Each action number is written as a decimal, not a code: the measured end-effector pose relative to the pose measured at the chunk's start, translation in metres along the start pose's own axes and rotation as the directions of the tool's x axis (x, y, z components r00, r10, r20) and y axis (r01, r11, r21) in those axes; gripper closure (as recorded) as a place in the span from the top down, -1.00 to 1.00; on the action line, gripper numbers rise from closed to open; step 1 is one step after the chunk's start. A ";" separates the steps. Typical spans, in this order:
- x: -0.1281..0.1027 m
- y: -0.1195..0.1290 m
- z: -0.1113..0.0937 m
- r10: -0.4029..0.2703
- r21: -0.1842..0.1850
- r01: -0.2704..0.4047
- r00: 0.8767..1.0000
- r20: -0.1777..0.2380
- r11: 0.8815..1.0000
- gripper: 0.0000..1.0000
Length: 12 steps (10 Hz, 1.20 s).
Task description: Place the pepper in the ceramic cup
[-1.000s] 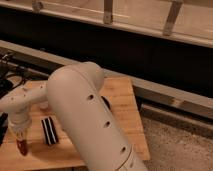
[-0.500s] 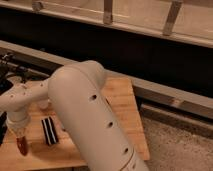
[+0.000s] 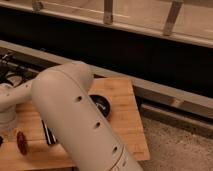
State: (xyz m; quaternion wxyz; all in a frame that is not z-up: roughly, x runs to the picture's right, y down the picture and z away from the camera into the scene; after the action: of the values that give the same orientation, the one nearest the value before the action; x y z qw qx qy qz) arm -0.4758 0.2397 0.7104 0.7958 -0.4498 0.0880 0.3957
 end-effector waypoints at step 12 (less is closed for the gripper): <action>0.012 -0.014 0.050 0.055 -0.017 -0.057 0.991 -0.121 0.998 0.60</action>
State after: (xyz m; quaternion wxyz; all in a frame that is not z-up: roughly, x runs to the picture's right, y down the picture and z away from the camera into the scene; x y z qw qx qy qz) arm -0.4684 0.2820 0.7429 0.7731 -0.4783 0.1444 0.3908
